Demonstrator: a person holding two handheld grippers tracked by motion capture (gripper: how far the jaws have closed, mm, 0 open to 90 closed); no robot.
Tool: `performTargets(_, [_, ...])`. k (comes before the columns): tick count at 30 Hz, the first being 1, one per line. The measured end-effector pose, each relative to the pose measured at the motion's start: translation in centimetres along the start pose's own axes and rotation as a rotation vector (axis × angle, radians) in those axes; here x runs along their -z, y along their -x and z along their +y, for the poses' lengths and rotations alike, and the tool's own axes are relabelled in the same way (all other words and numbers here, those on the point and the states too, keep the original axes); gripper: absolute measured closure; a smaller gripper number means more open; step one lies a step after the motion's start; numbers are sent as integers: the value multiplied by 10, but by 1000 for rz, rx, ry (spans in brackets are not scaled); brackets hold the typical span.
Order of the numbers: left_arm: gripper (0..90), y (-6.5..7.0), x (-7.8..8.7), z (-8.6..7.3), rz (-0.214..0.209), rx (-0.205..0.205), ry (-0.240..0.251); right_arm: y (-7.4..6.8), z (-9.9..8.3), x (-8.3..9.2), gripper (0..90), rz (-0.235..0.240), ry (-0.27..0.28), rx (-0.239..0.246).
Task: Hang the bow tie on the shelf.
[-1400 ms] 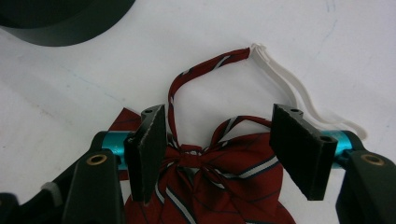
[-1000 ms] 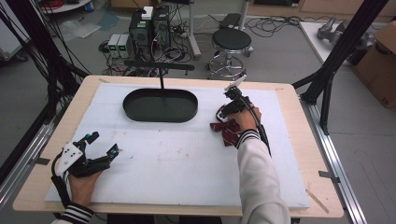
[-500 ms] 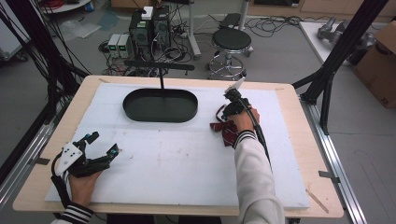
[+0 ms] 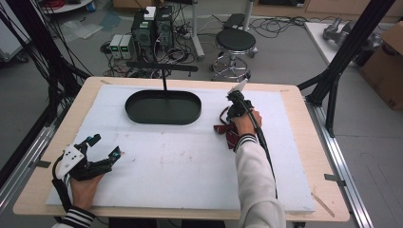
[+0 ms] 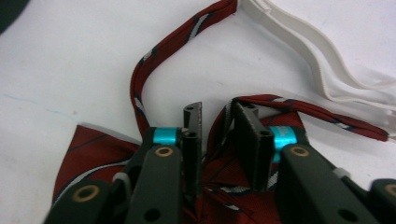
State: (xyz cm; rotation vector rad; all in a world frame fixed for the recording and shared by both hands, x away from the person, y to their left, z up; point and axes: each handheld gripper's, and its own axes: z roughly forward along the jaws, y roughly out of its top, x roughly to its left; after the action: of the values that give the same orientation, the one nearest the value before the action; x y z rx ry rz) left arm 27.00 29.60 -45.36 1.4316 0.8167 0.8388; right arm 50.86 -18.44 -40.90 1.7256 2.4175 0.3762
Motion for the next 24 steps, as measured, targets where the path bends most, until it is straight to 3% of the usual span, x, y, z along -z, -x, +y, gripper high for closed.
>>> performTargets(4, [141,0,0,0,1,1,1,-8,1,-1,838,-67,-13,33])
performTargets(9, [141,0,0,0,0,2,1,-12,2,0,879,-91,-23,58])
performTargets(16, [141,0,0,0,0,1,0,-9,1,2,882,-74,-10,52])
performTargets(24, [141,0,0,0,0,3,1,-7,0,14,883,-58,60,65])
